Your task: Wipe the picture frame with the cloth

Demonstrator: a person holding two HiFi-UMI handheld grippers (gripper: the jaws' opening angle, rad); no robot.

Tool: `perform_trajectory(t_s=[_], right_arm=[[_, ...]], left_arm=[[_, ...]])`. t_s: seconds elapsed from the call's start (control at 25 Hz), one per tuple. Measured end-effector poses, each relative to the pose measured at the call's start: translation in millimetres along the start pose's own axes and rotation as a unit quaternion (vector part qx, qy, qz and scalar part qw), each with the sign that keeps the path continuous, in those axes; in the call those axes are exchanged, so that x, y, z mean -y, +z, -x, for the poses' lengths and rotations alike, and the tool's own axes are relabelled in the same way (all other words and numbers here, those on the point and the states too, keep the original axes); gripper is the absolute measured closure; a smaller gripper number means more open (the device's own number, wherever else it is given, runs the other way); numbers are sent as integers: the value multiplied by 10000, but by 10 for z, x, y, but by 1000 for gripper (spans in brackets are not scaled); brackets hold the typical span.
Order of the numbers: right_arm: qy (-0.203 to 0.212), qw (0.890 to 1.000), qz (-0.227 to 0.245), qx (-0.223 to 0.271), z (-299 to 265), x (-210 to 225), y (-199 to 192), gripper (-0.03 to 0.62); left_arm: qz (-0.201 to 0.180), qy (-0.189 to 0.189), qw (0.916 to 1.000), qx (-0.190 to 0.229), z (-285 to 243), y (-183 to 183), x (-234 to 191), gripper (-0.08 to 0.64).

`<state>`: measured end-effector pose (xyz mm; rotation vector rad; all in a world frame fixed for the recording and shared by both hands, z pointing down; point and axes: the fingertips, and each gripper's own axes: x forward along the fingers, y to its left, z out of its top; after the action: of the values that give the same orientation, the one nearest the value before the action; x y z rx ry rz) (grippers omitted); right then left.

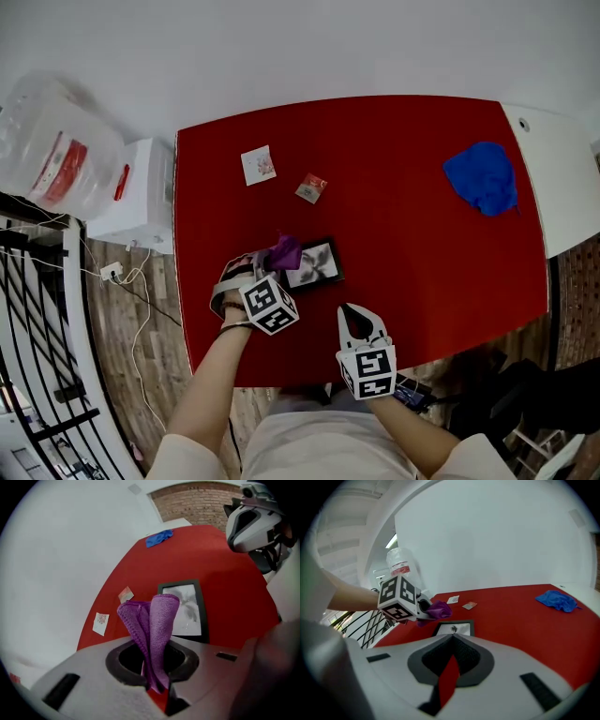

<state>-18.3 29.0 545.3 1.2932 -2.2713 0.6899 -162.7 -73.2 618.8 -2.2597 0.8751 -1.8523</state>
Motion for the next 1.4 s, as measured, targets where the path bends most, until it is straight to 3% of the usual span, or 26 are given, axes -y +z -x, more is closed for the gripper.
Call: perform_trajectory(t_s=[0.28, 0.48, 0.8, 0.92, 1.08, 1.2, 1.4], right_arm=[[9, 10000, -38, -14, -39, 12, -12, 588], [8, 10000, -58, -27, -98, 36, -15, 588], [136, 9999, -57, -62, -156, -65, -67, 588], [144, 9998, -55, -88, -136, -73, -82, 588], [84, 9999, -80, -93, -82, -20, -94, 588], [22, 9999, -133, -85, -48, 34, -106, 588], [-79, 9997, -209, -100, -6, 154, -136, 588]], left_arm=[[-358, -245, 9987, -279, -165, -124, 181, 499], [-708, -359, 9950, -608, 56, -245, 518, 499], [-966, -679, 9909, -649, 361, -338, 1103, 499], [-842, -482, 9935, -590, 361, -291, 902, 499], [-349, -183, 9984, -409, 223, -88, 367, 499], [-430, 111, 9969, -652, 34, -50, 54, 499], [-613, 14, 9942, -881, -180, -29, 73, 499]])
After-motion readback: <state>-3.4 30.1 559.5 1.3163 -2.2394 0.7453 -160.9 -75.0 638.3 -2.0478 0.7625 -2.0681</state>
